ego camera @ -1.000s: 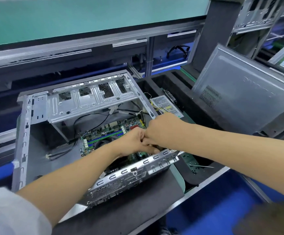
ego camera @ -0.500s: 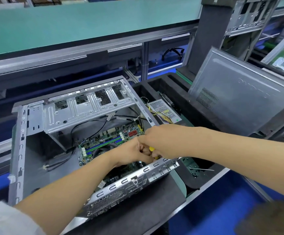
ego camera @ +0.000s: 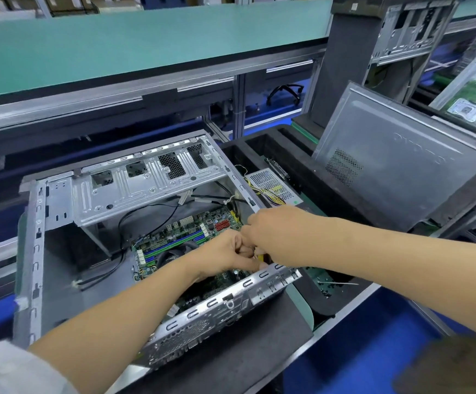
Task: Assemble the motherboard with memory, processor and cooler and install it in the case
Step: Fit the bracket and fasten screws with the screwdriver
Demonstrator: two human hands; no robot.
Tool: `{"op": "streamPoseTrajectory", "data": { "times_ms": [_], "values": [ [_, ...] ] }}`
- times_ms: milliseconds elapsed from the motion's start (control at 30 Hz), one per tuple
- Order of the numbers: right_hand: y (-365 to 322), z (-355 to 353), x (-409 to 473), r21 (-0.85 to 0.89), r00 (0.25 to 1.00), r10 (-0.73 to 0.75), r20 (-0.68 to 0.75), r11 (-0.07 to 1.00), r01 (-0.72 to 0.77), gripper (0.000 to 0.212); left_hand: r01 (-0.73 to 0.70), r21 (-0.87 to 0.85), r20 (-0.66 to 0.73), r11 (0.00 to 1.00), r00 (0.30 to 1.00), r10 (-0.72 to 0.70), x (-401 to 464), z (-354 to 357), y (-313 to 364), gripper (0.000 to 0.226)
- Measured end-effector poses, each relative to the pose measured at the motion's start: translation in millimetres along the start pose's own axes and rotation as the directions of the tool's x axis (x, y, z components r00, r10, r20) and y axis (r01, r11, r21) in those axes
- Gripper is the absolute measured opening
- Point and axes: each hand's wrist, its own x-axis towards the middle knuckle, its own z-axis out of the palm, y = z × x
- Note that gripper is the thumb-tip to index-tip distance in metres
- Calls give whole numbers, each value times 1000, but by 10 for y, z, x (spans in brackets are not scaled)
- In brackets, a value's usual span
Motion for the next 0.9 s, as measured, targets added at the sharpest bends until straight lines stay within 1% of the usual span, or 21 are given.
{"op": "streamPoseTrajectory", "data": {
  "times_ms": [33,67,133,167,200,267,300,367,433,467,500,567,600,667,733,767,800,833,867,900],
  "values": [
    [-28,-5,24,-59,1000,3,-13,998,-3,24,-8,-2,-35,1000,999,8,9,11,-13,39],
    [-56,-8,47,-115,1000,5,-9,993,-6,22,-11,2,-78,1000,997,11,16,23,-14,30],
    [-100,-3,82,-173,1000,21,16,985,-18,15,9,22,-129,1000,992,-6,28,23,-8,42],
    [-119,-11,76,-198,999,30,31,980,-24,8,9,11,-106,1000,994,-8,22,25,5,42],
    [-126,-8,67,-215,999,35,31,976,-27,12,12,13,-93,1000,996,-10,16,20,0,41],
    [-142,24,49,-231,1000,14,11,973,-11,34,-7,32,-25,999,1000,7,-20,-4,-13,54],
    [-143,38,45,-240,1000,-3,3,971,4,38,-14,45,-1,999,1000,14,-46,0,6,58],
    [-171,44,45,-242,1000,-8,-11,970,5,33,-28,90,5,996,1000,27,-82,19,64,59],
    [-166,-52,27,-249,1000,1,-10,968,-4,16,-36,117,-40,993,998,41,-110,-8,180,54],
    [-135,-145,12,-248,999,11,-52,968,-23,13,-56,123,-84,991,994,66,-127,-49,281,46],
    [-97,-249,-1,-239,991,21,-129,970,-52,15,-86,127,-129,988,986,102,-160,-103,398,38],
    [-13,-468,-17,-165,957,67,-283,979,-117,28,-139,156,-175,978,971,166,-276,-250,634,20],
    [7,-563,-2,-88,947,94,-308,988,-126,35,-147,201,-180,968,966,184,-341,-343,733,15],
    [-16,-701,119,62,953,108,-282,994,-94,42,-90,361,-231,928,956,183,-471,-513,869,21],
    [-64,-796,334,153,981,40,-189,988,-10,45,40,526,-325,849,933,157,-602,-606,926,19],
    [-81,-815,457,197,992,-16,-128,980,41,44,120,569,-371,813,921,123,-686,-627,932,19],
    [-97,-813,579,249,995,-73,-74,964,90,42,200,562,-426,803,902,74,-785,-645,909,23],
    [-111,-773,702,303,992,-120,-41,945,127,40,266,509,-488,819,872,20,-895,-672,858,28],
    [-114,-712,809,349,988,-151,-32,924,152,38,314,407,-567,858,823,-33,-1022,-710,785,29],
    [-110,-626,895,398,985,-169,-35,902,169,35,339,256,-652,905,752,-97,-1151,-747,706,27]
  ]
}}
